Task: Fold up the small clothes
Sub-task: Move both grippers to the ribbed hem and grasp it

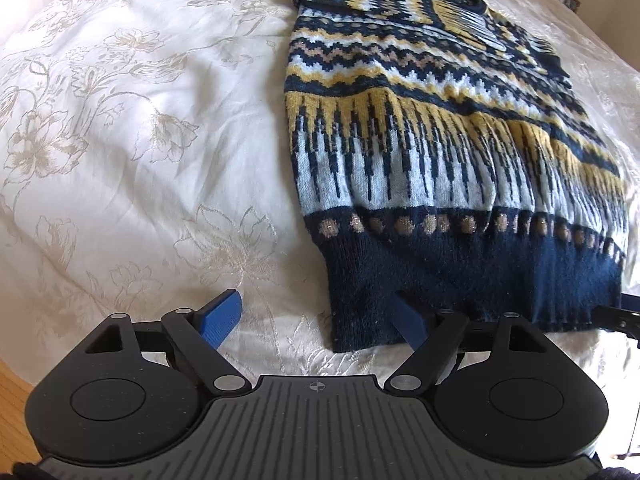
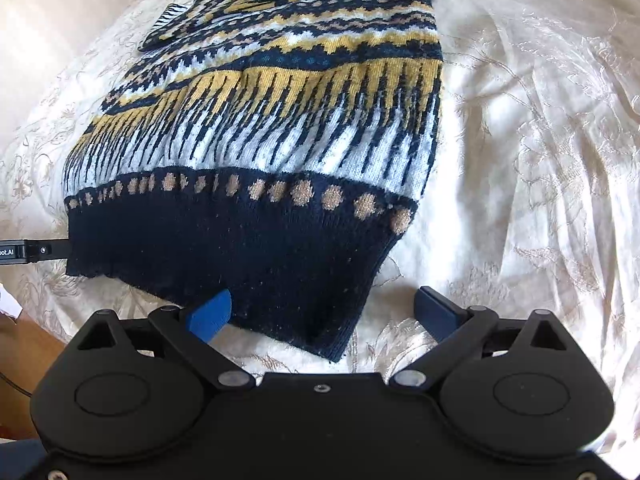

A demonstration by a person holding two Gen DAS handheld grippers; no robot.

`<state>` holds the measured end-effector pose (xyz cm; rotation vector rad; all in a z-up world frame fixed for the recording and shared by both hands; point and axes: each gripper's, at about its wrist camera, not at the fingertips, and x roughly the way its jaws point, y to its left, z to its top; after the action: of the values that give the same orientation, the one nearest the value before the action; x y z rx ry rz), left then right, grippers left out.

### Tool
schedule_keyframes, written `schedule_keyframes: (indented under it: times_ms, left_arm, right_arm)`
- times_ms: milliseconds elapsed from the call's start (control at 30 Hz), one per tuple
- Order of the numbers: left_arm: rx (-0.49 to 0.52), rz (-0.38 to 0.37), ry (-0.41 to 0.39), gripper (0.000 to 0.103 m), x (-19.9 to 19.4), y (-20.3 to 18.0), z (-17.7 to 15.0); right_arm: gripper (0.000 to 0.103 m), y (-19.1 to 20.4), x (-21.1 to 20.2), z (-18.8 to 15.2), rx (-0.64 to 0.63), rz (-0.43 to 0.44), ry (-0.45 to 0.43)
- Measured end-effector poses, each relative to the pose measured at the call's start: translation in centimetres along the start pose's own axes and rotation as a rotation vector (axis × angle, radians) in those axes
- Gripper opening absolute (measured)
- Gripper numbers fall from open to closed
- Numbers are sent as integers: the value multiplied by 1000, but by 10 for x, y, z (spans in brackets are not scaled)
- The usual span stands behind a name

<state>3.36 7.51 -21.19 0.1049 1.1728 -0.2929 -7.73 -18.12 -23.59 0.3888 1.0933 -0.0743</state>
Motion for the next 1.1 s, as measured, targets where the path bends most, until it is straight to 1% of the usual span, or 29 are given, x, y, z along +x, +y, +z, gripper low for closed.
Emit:
schedule_keyframes:
  times_ms: [400,500,600,633,667,700,767,800,833,867,933,1000,1067,1100]
  left_arm:
    - [67,-23,36,81,31,-6,27]
    - [60,-37,48,81,36,-4,30]
    - [40,-76,28,80,34,2,29]
    - [27,-89,18,72,32,6,28]
    - [14,-96,10,61,30,8,26]
    - [0,-106,8,56,28,11,25]
    - [-25,-167,21,35,26,16,23]
    - [-35,-195,36,31,26,17,23]
    - [-41,-213,49,28,27,17,22]
    - [-39,-215,51,28,27,15,21]
    - [-30,-205,43,29,27,11,20]
    - [-53,-206,41,34,29,10,21]
    - [-78,-225,44,46,31,9,22]
    - [-84,-223,45,47,31,8,23]
  right_arm:
    - [99,1,20,17,27,-22,20]
    - [98,1,23,19,21,-22,34]
    - [94,0,24,22,26,-19,39]
    - [89,0,23,22,30,-18,40]
    - [82,-1,22,23,32,-17,40]
    - [78,-4,20,23,38,-10,40]
    - [59,-9,17,24,64,15,49]
    - [54,-12,16,24,83,36,57]
    - [44,-15,15,24,106,61,65]
    - [38,-17,14,23,121,76,72]
    - [37,-16,14,22,129,89,73]
    - [42,-16,14,21,140,88,71]
    - [43,-18,16,19,178,92,67]
    - [44,-18,16,19,190,94,64]
